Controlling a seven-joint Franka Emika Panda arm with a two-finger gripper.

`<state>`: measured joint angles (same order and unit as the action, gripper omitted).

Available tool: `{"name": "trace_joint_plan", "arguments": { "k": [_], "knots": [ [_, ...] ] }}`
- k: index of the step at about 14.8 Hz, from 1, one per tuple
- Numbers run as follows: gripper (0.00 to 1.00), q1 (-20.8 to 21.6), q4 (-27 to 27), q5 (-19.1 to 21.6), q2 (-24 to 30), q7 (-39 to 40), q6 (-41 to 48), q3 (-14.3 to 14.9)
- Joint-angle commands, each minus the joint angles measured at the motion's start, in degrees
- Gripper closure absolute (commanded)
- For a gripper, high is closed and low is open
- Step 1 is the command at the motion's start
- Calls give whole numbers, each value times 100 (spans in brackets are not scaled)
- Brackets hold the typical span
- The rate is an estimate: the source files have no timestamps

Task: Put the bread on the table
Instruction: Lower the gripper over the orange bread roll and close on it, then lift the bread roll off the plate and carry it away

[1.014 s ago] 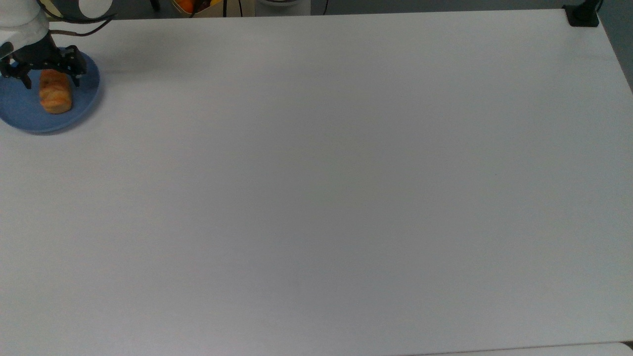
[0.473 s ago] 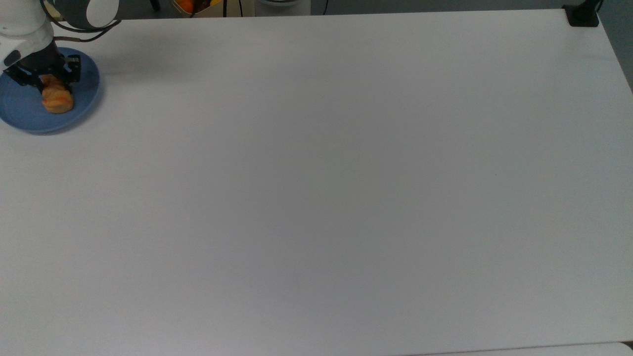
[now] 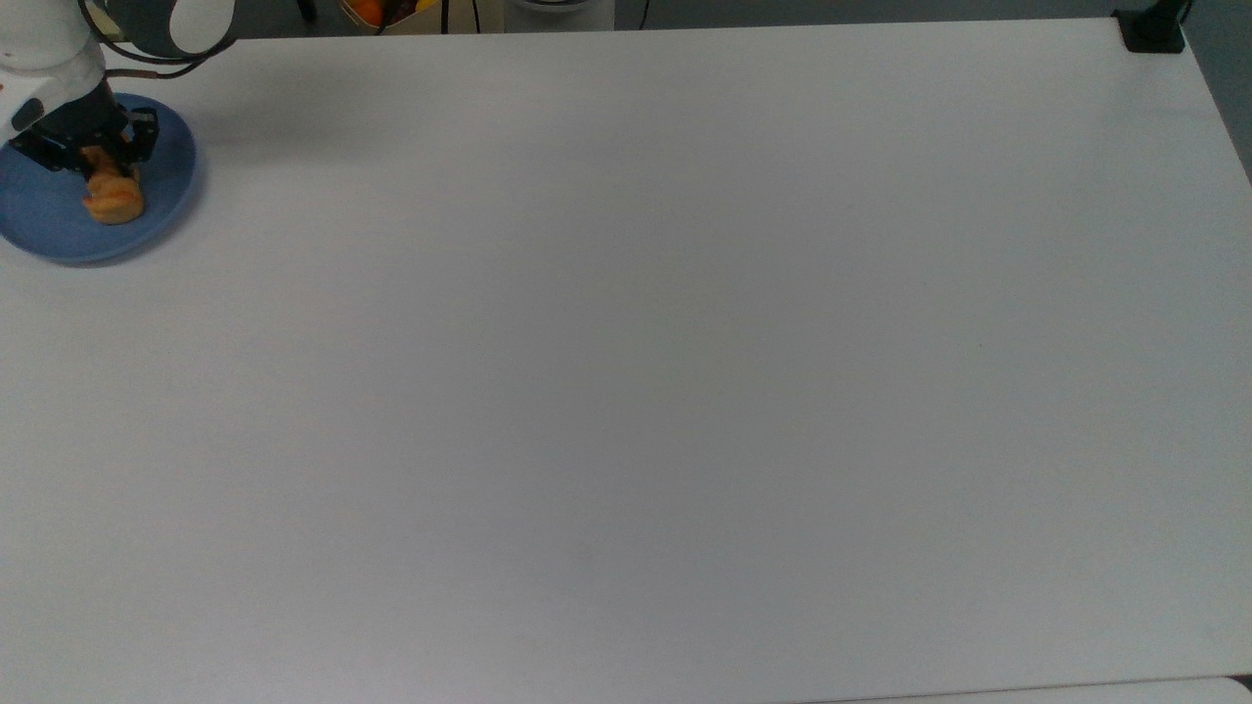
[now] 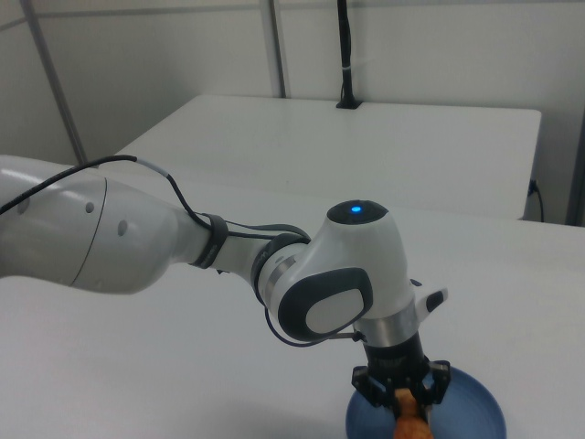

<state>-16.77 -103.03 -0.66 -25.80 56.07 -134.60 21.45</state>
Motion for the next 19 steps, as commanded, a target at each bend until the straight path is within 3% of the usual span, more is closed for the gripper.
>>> {"name": "trace_joint_plan", "arguments": {
  "k": [1, 7, 13, 16, 19],
  "knots": [
    [65, 33, -139, -66, 373, 97, -23, 43],
    [65, 199, 46, 22, 1278, 71, 961, 43],
    [64, 1130, 55, 31, 2587, -1149, 2480, 26],
    [64, 1876, 55, 48, 3150, -1641, 3534, -9],
    [64, 2511, 28, 48, 3354, -1976, 4344, -9]
  ]
}}
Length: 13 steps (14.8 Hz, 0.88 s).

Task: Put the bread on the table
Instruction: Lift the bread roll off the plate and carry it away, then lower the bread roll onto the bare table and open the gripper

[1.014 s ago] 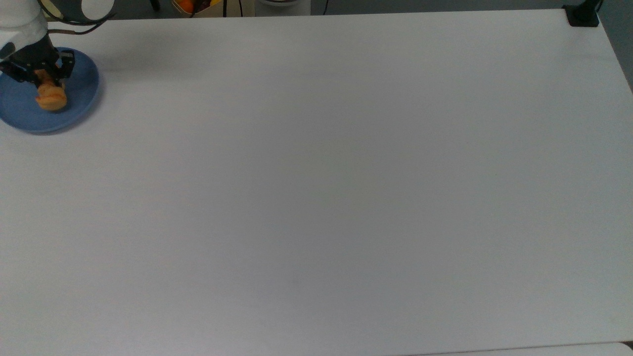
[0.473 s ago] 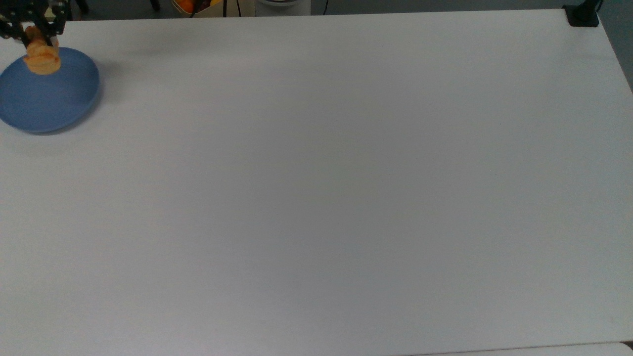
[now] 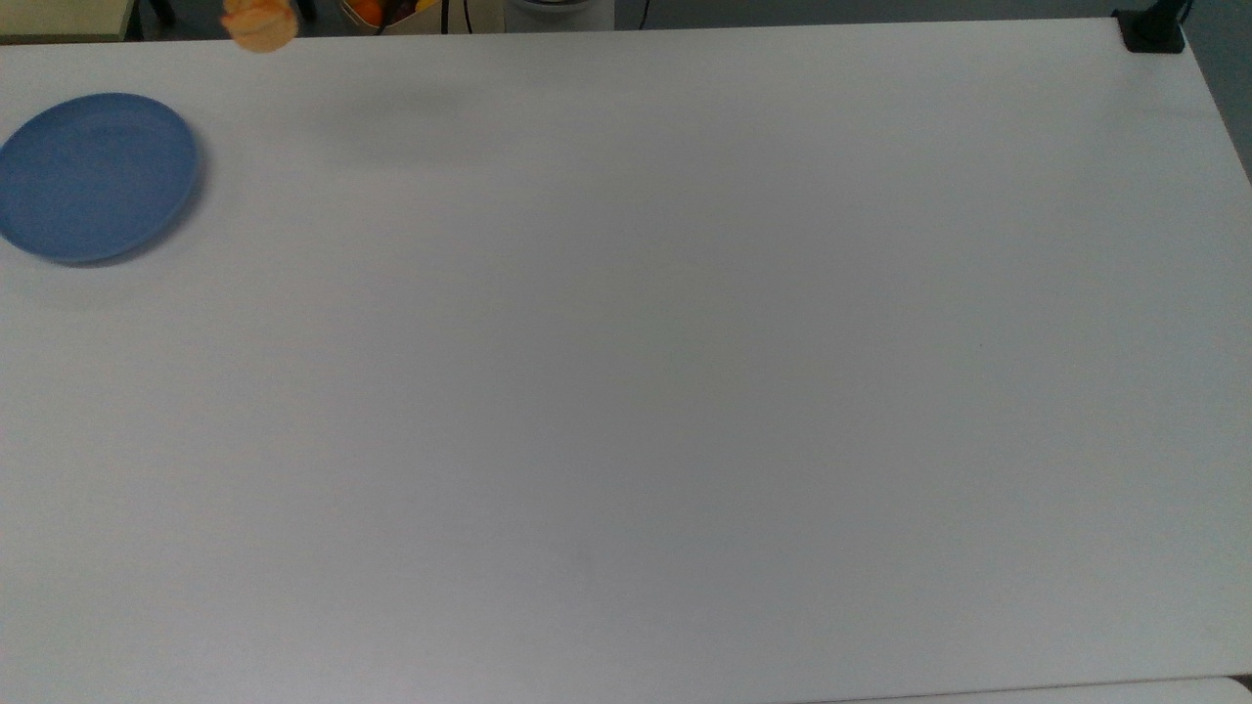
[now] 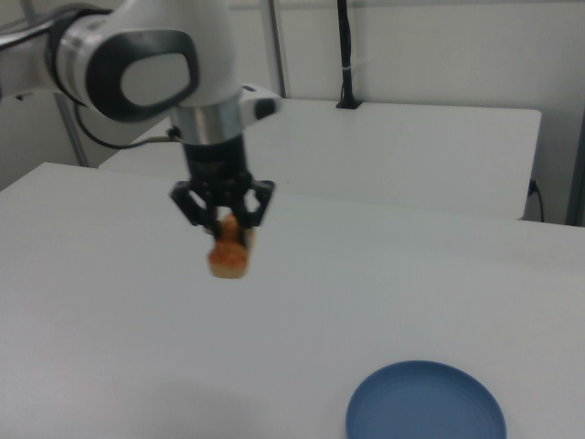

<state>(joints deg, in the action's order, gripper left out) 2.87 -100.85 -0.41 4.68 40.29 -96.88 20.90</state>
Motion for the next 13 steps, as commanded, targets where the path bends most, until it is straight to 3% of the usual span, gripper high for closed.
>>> {"name": "trace_joint_plan", "arguments": {
  "k": [1, 3, 7, 10, 13],
  "knots": [
    [64, 679, -225, 24, 315, -530, 695, 19],
    [62, 890, -304, 15, 289, -802, 898, -77],
    [61, 944, -725, -3, 52, -1550, 767, -867],
    [59, 1014, -857, -90, -457, -2032, 505, -1359],
    [58, 1207, -1182, -213, -809, -2551, -144, -1519]
  ]
}}
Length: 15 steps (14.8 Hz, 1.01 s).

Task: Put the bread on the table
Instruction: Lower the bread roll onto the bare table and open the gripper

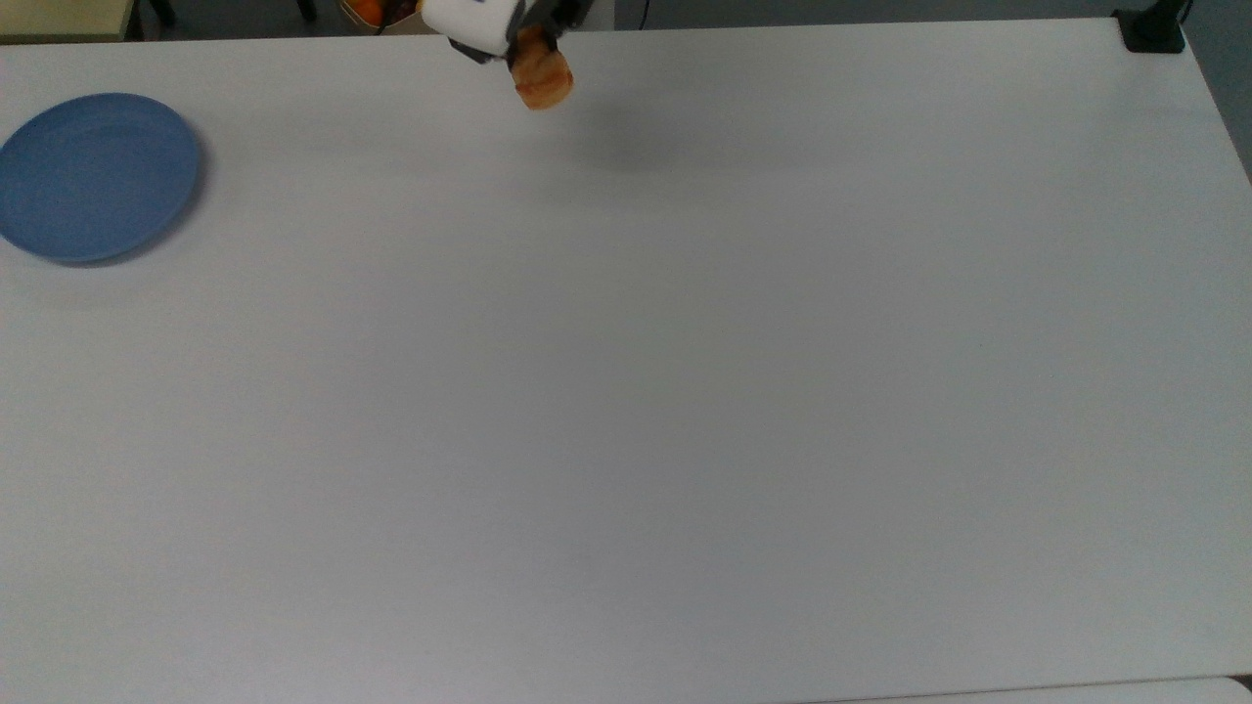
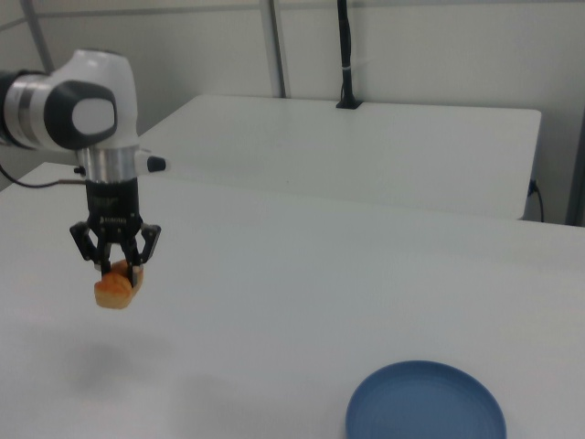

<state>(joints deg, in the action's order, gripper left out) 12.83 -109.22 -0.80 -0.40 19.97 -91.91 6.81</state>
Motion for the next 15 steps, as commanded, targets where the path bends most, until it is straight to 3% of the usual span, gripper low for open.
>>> {"name": "trace_joint_plan", "arguments": {
  "k": [1, 5, 9, 10, 11, 14, 15],
  "knots": [
    [58, 255, -442, -175, -450, -695, -914, -127],
    [57, 326, -714, -297, -873, -1609, -2005, -356],
    [52, 317, -785, -447, -988, -1725, -2130, -426],
    [45, 317, -785, -447, -988, -1725, -2130, -435],
    [31, 317, -785, -447, -988, -1725, -2130, -435],
    [24, 299, -777, -447, -953, -1716, -2042, -435],
    [17, 282, -759, -447, -892, -1725, -1963, -435]
  ]
}}
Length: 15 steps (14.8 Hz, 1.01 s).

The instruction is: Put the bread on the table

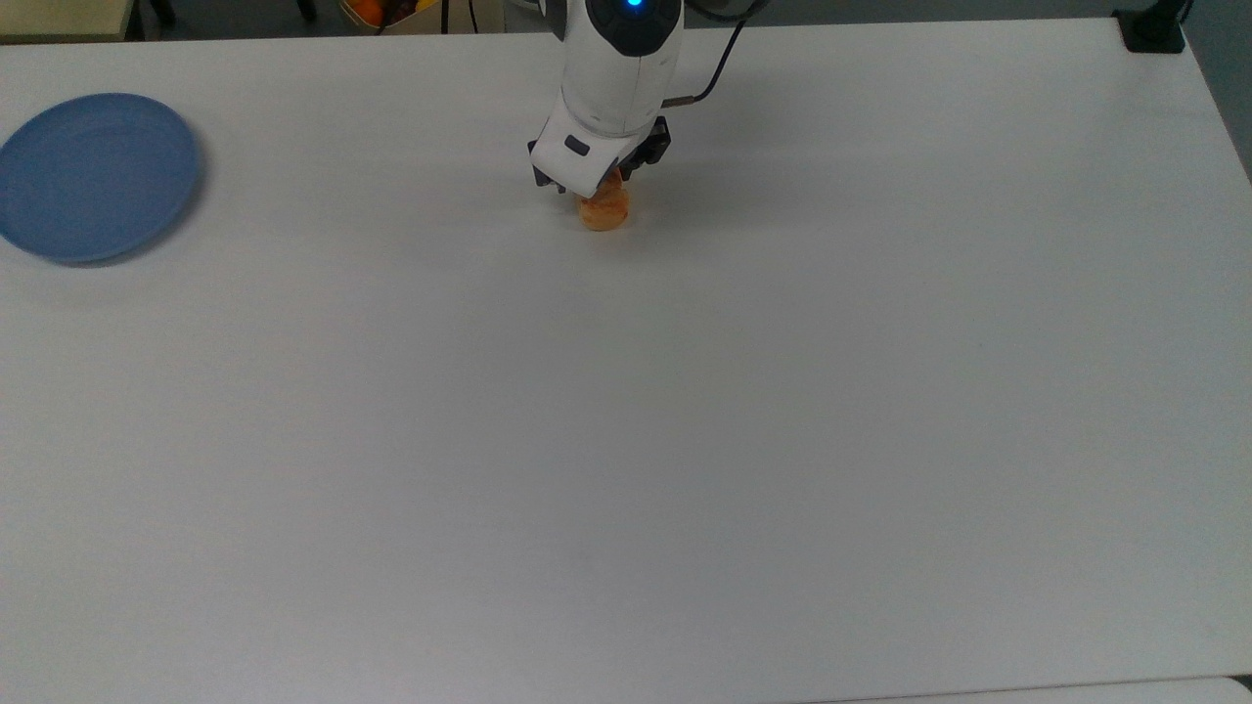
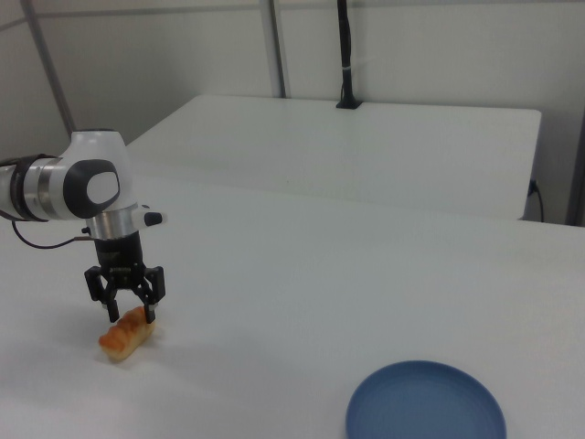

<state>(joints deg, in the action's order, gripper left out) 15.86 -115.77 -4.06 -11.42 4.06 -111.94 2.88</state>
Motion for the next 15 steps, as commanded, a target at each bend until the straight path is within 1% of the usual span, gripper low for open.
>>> {"name": "trace_joint_plan", "arguments": {
  "k": [1, 2, 4, 7, 10, 11, 13, 14, 15],
  "knots": [
    [11, -31, -86, -112, 236, -134, 136, -42],
    [1, -40, -51, -112, 263, -134, 259, -42],
    [0, -92, 80, -104, 473, -143, 514, -42],
    [0, -250, 413, -16, 877, -151, 883, -42],
    [0, -338, 1019, 11, 1089, -151, 1462, -42],
    [0, -460, 1343, 150, 1159, -160, 1795, -51],
    [0, -636, 1757, 633, 1247, -343, 2139, -42],
    [0, -733, 1899, 757, 1317, -588, 2306, -42],
    [0, -838, 2048, 775, 1413, -1008, 2456, -51]
  ]
}}
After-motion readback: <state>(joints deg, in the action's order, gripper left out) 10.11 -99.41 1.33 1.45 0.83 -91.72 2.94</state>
